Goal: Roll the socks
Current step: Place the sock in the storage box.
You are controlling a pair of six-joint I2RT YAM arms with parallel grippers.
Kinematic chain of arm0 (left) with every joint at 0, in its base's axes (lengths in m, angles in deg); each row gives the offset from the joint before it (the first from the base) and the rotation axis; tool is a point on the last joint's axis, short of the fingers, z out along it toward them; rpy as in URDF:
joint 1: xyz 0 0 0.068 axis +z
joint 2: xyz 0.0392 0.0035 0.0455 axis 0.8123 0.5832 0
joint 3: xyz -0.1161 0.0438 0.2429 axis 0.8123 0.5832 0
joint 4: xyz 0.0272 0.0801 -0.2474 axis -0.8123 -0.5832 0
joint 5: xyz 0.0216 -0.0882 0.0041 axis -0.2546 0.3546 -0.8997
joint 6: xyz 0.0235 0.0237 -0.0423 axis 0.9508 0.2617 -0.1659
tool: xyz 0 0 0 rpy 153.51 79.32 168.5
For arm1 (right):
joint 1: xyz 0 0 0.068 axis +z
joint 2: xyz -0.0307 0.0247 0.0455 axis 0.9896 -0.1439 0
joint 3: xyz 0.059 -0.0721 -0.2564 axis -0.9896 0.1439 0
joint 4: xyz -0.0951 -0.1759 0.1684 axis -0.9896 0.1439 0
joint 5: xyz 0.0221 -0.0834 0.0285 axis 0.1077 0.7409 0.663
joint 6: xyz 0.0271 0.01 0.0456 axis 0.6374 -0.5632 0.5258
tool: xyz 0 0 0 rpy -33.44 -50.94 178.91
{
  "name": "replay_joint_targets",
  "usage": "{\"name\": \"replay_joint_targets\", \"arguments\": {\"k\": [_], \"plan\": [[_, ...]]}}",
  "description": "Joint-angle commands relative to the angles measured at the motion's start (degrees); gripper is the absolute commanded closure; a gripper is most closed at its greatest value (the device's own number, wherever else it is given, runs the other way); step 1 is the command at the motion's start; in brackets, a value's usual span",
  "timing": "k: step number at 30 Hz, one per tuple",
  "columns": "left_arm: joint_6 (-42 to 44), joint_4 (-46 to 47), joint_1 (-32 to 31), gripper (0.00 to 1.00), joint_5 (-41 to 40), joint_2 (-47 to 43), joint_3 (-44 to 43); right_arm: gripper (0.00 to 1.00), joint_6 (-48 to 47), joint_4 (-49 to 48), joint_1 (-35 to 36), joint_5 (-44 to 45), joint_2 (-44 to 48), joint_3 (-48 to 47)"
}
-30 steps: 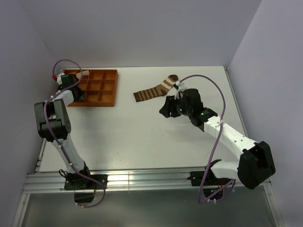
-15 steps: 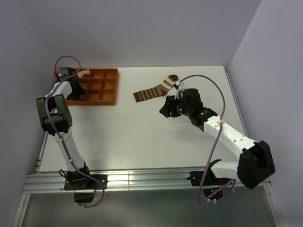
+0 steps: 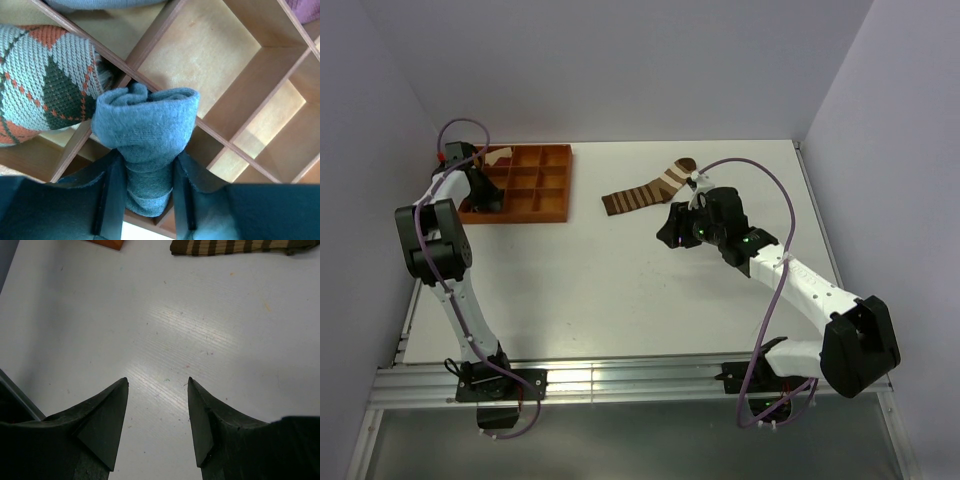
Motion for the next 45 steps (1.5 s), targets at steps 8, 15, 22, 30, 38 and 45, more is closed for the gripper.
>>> {"name": "replay_joint_targets", "arguments": {"k": [8, 15, 22, 30, 38, 45], "plan": [[-1.65, -3.39, -0.78, 0.30, 1.56, -7.82, -0.22, 0.42, -0.64, -2.07, -0.48, 0.19, 0.16, -0.18], [-3.40, 0.03, -0.78, 0.33, -3.70, -12.91, 1.88, 0.42, -0.55, -2.24, -0.48, 0.10, 0.34, 0.08], [-3.32, 4.43, -0.78, 0.34, -6.69, -12.92, 2.86, 0.42, -0.64, -2.33, -0.48, 0.01, 0.42, 0.35], [-3.76, 4.79, -0.78, 0.35, -7.31, -9.06, 2.15, 0.42, -0.73, -1.89, -0.57, 0.10, 0.34, 0.52], [-3.49, 4.96, -0.87, 0.37, -6.35, -5.72, 2.33, 0.42, -0.73, -1.98, -0.57, 0.10, 0.25, 0.44], [-3.32, 4.44, -0.87, 0.56, -5.65, -3.17, 3.03, 0.42, -0.64, -2.07, -0.48, 0.10, -0.10, 0.70]]}}
